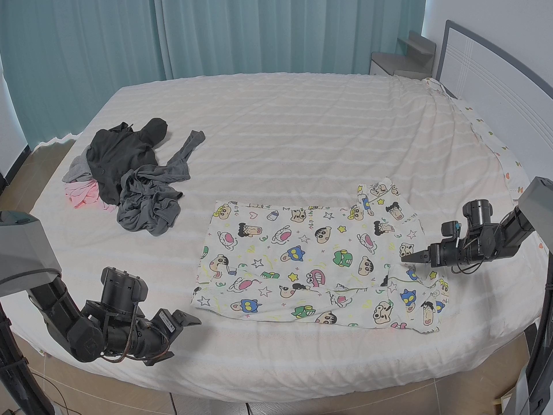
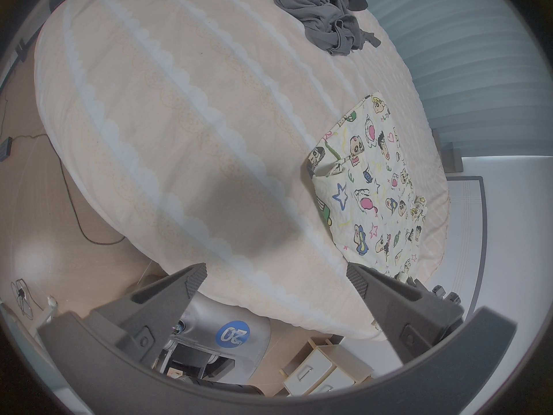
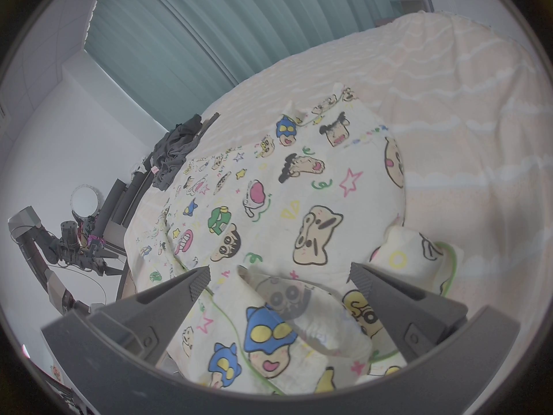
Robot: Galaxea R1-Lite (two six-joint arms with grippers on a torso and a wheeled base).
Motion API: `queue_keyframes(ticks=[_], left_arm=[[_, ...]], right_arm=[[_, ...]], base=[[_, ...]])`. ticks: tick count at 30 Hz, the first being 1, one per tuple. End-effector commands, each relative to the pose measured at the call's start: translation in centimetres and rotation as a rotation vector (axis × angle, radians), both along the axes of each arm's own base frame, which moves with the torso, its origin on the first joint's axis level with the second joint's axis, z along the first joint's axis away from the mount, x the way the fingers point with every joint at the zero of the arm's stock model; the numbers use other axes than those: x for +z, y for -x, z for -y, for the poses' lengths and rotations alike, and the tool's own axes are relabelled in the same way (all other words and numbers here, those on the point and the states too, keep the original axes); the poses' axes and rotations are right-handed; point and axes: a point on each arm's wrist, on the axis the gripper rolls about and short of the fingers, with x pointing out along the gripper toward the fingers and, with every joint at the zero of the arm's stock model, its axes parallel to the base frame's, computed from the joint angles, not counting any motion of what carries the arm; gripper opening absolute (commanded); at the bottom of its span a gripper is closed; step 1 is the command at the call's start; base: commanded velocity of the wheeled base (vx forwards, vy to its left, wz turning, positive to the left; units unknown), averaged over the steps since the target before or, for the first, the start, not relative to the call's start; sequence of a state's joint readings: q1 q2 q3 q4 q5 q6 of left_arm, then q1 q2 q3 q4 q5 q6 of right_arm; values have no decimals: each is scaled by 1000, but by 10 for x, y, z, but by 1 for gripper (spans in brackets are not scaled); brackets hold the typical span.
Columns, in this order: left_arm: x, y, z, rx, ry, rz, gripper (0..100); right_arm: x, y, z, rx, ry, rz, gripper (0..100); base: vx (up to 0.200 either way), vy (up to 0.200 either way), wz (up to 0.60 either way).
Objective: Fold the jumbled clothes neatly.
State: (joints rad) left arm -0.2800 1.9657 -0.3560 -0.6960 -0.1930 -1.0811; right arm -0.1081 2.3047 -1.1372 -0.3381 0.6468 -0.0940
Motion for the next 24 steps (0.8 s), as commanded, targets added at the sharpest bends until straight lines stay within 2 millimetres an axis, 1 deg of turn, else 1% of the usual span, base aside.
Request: queue_keyframes(ticks=[1, 11, 17, 21, 24], left_arm=[[-1, 0, 0, -7, -4, 1, 100], [-1, 1, 1, -14, -6, 0, 100], [-1, 1, 2, -17, -7, -1, 100], [-1, 2, 2, -18, -7, -3, 100], [-1, 2, 2, -19, -9, -4, 100]], right_arm=[[-18, -1, 9, -21, -5, -41, 100], [-25, 7, 19, -44, -10, -63, 100], [-25, 17, 13, -14, -40, -87, 100], [-20, 19, 9, 27, -87, -79, 100], [-23, 20, 8, 30, -91, -90, 100]], base=[[0, 0, 0], [0, 0, 0], [0, 0, 0], [0, 0, 0], [0, 0, 0]])
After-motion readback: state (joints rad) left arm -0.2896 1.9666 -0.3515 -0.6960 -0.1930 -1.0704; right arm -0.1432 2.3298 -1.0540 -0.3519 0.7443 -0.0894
